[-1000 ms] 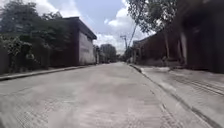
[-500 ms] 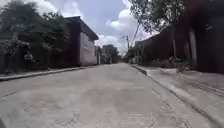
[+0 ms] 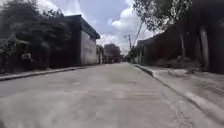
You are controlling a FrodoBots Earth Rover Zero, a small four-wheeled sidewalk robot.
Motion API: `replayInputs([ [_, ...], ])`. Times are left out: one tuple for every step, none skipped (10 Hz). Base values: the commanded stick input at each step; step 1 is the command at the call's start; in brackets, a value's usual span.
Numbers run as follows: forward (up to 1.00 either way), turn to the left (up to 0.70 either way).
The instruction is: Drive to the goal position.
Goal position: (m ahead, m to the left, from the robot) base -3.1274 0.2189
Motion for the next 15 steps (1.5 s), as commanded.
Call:
replayInputs([
  [1.0,0.0],
  [1.0,0.0],
  [1.0,0.0],
  [1.0,0.0],
  [1.0,0.0],
  [1.0,0.0],
  [1.0,0.0],
  [1.0,0.0],
  [1.0,0.0],
  [1.0,0.0],
  [1.0,0.0],
  [1.0,0.0],
  [1.0,0.04],
  [1.0,-0.19],
  [1.0,-0.32],
])
